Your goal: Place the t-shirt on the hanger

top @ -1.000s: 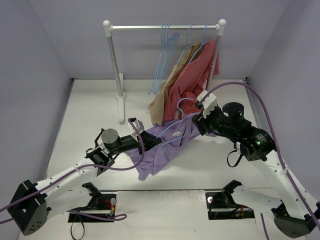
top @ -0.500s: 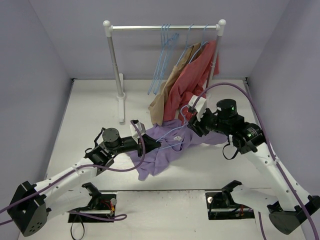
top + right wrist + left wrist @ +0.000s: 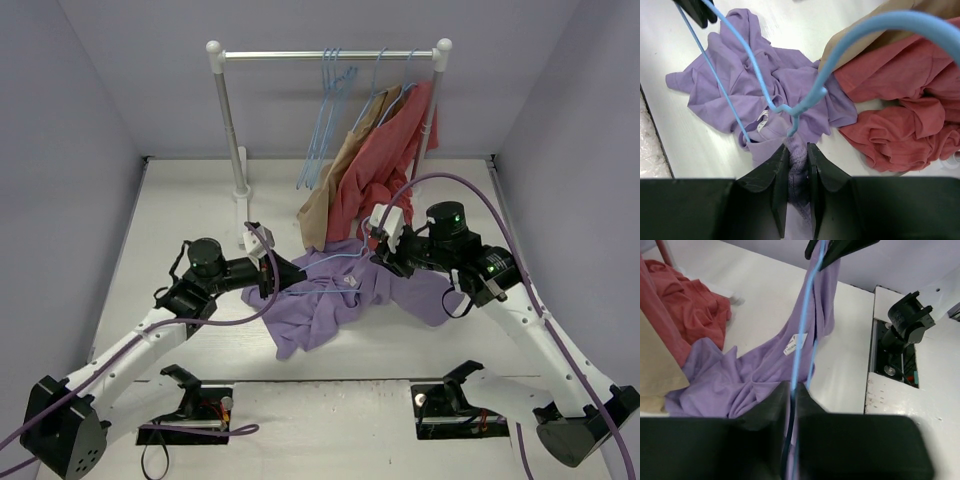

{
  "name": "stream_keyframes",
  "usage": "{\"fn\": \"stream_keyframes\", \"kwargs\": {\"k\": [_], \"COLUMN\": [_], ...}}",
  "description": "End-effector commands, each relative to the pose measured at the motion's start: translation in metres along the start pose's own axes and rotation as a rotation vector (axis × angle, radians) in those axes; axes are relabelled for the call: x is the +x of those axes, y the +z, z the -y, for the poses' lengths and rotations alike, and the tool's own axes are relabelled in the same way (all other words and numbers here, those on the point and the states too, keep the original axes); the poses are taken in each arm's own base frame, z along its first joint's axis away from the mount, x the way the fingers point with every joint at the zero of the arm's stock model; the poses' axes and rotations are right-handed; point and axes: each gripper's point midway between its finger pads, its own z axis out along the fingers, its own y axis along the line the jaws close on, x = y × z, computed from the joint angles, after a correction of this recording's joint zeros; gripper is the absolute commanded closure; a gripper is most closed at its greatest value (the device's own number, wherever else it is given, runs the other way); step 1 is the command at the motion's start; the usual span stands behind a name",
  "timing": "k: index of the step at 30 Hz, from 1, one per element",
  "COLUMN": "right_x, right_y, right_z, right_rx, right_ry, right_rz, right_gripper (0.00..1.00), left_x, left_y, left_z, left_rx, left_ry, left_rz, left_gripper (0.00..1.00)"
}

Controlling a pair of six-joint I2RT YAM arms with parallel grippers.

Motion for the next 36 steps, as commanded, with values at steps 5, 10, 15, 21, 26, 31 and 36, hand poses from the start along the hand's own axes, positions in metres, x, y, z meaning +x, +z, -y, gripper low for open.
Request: {"fn": "stream_keyframes", "kwargs": {"k": [5,10,15,21,26,31,36], "right_x": [-0.027,-0.033,-0.025,-0.028,-0.027,-0.024,-0.021], "right_y": [-0.012,-0.018,-0.016,-0.017,-0.016,-0.015,-0.013], "right_z": [-0.002,0.010,0.017,0.025,0.033,0.033,0.031], "right_rx": [0.009,0.068,0.108,0.143,0.174,0.179,0.173], "right_ry": [-0.059,-0.069,-0.056,-0.049,-0.038,-0.033,-0.013], "right_rz": [0.071,0.065,0.032,0.024,0.004,-0.004,-0.009], "right_gripper": [1.00,1.00,1.00,1.00,1.00,1.00,1.00], "left_x": [-0.098,-0.114,-0.105,-0.065,-0.024,0.004,0.014], "left_y": [-0.014,-0.045,-0.071,-0.051,-0.024,0.013,0.028], "left_z": [-0.007,-0.030,-0.036,-0.023,-0.030,-0.026,-0.037], "left_rx": [-0.137,-0.409,-0.578,-0.586,-0.723,-0.768,-0.827], "left_ry": [0.112,0.018,-0.134,-0.394,-0.482,-0.563,-0.603], "left_rz": [0.168,0.182,0.155,0.171,0.154,0.126,0.153], "left_gripper": [0.45,0.30,0.30,0.29,0.29,0.29,0.29]}}
